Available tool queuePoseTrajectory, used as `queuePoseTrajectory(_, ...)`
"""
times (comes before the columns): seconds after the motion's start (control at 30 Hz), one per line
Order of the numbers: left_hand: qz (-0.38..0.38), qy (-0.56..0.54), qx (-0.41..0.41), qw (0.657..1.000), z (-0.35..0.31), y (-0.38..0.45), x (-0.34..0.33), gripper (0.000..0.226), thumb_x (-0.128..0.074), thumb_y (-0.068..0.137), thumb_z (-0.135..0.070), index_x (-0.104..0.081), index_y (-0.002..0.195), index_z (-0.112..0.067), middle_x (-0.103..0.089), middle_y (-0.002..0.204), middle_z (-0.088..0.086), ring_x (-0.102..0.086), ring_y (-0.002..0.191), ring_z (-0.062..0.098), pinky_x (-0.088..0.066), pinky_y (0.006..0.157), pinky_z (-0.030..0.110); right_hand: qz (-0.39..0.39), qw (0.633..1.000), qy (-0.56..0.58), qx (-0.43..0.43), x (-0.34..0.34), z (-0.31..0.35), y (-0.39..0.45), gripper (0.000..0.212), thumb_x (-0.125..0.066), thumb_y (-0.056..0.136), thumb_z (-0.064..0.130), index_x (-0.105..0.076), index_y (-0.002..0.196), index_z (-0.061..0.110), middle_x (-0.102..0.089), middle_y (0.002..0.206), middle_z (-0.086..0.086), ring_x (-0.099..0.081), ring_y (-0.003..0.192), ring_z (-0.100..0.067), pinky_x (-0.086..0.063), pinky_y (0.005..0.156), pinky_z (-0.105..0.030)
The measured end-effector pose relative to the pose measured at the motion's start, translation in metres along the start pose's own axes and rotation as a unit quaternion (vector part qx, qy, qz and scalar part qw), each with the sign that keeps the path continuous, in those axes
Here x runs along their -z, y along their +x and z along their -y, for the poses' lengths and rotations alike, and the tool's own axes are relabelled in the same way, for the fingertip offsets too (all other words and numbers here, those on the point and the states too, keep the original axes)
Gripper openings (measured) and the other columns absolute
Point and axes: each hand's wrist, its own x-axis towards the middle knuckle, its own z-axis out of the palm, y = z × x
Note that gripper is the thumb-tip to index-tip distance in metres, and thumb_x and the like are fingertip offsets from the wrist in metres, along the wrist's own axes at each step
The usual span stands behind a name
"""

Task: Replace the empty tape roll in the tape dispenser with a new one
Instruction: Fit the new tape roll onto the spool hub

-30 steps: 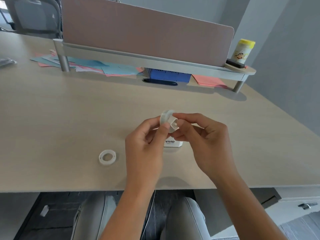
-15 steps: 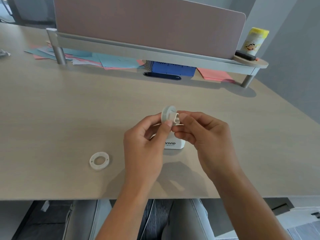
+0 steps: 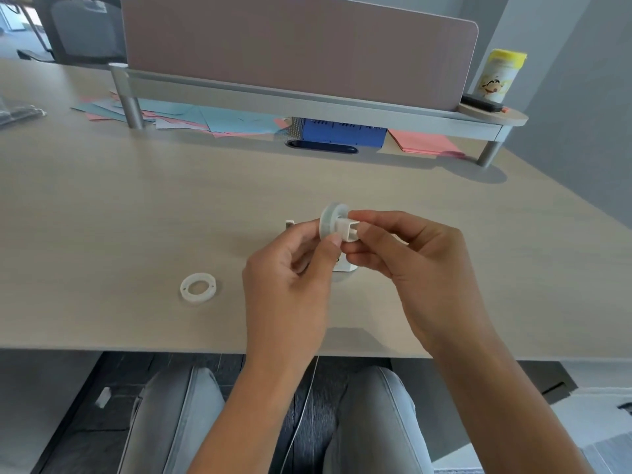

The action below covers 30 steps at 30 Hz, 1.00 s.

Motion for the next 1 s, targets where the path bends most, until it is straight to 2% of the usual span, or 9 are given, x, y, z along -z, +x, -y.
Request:
queuePoseTrajectory(0.13,0.024,0.005,0.007,1.0,-0.002,0.0,0.003,0.019,-0.065,0.1,-0.014,-0.081,0.107,-0.018,-0.084,0.09,0.004,-0.082,0.089,0.023,-0.062,0.092,0.046,0.01,0.997,-0.073,0.036,0.004,0.004,0.0,0.013,-0.073,0.093,0.001,-0.084,0.097,0.008,-0.083,0.079,-0.005,-0.077,0.068,-0.011,-0.06,0.07,-0.018)
queuePoseTrajectory(0.37,0.021,-0.057,0.055,0.997,-0.007,-0.003,0.0,0.018,-0.067,0.097,-0.009,-0.082,0.106,-0.014,-0.085,0.091,0.006,-0.082,0.092,0.023,-0.061,0.092,0.038,-0.001,0.999,-0.03,0.024,0.01,0.002,-0.004,0.012,-0.074,0.092,0.003,-0.084,0.099,0.006,-0.082,0.086,-0.017,-0.076,0.074,-0.019,-0.063,0.075,-0.026)
queuePoseTrajectory(0.47,0.011,-0.099,0.083,0.992,-0.007,-0.003,-0.001,0.018,-0.067,0.097,-0.009,-0.082,0.107,-0.011,-0.084,0.097,0.009,-0.081,0.097,0.024,-0.06,0.096,0.039,0.006,1.0,-0.008,0.006,0.012,0.005,-0.006,0.015,-0.076,0.091,0.008,-0.083,0.104,0.01,-0.083,0.091,-0.011,-0.079,0.077,-0.018,-0.064,0.078,-0.027)
queuePoseTrajectory(0.53,0.011,-0.126,0.099,0.987,-0.007,-0.003,0.0,0.019,-0.065,0.098,-0.009,-0.081,0.107,-0.009,-0.083,0.105,0.012,-0.08,0.101,0.025,-0.059,0.098,0.041,0.003,0.999,-0.046,0.005,0.015,0.004,-0.004,0.021,-0.08,0.089,0.014,-0.082,0.109,0.017,-0.082,0.096,-0.004,-0.072,0.07,-0.011,-0.06,0.075,-0.023)
queuePoseTrajectory(0.63,0.013,-0.148,0.108,0.983,-0.007,-0.003,0.002,0.02,-0.063,0.098,-0.006,-0.082,0.103,-0.01,-0.083,0.103,0.011,-0.079,0.099,0.023,-0.063,0.091,0.037,0.039,0.993,-0.104,-0.03,0.018,0.004,0.0,0.02,-0.08,0.088,0.027,-0.083,0.107,0.024,-0.08,0.095,-0.003,-0.055,0.06,0.001,-0.05,0.069,-0.015)
queuePoseTrajectory(0.73,0.009,-0.135,0.099,0.986,-0.007,-0.003,0.005,0.018,-0.066,0.096,-0.008,-0.083,0.099,-0.014,-0.083,0.094,0.007,-0.078,0.086,0.017,-0.063,0.075,0.03,0.08,0.993,-0.065,-0.049,0.018,0.0,0.003,0.014,-0.076,0.092,0.022,-0.084,0.103,0.018,-0.078,0.082,0.009,-0.059,0.063,0.004,-0.046,0.068,-0.011)
queuePoseTrajectory(0.87,0.013,-0.113,0.097,0.989,-0.008,-0.001,0.007,0.013,-0.081,0.083,-0.015,-0.083,0.096,-0.014,-0.083,0.093,0.009,-0.077,0.085,0.02,-0.063,0.08,0.037,0.089,0.994,-0.044,-0.047,0.017,-0.009,0.006,0.016,-0.075,0.093,0.025,-0.082,0.104,0.016,-0.081,0.097,-0.002,-0.067,0.089,-0.011,-0.049,0.082,-0.03)
queuePoseTrajectory(0.93,0.008,-0.102,0.097,0.99,-0.007,0.001,0.008,0.01,-0.082,0.083,-0.013,-0.082,0.092,-0.015,-0.083,0.091,0.01,-0.078,0.083,0.019,-0.063,0.086,0.042,0.096,0.994,-0.019,-0.053,0.017,-0.013,0.007,0.018,-0.079,0.091,0.025,-0.081,0.105,0.015,-0.079,0.097,-0.01,-0.065,0.09,-0.014,-0.047,0.083,-0.034)
queuePoseTrajectory(1.0,0.011,-0.094,0.096,0.991,-0.007,0.001,0.008,0.01,-0.082,0.083,-0.013,-0.083,0.093,-0.015,-0.083,0.092,0.011,-0.078,0.083,0.02,-0.063,0.088,0.044,0.103,0.993,0.006,-0.058,0.018,-0.015,0.009,0.021,-0.082,0.085,0.026,-0.082,0.103,0.015,-0.075,0.089,-0.003,-0.06,0.083,-0.013,-0.045,0.08,-0.034)
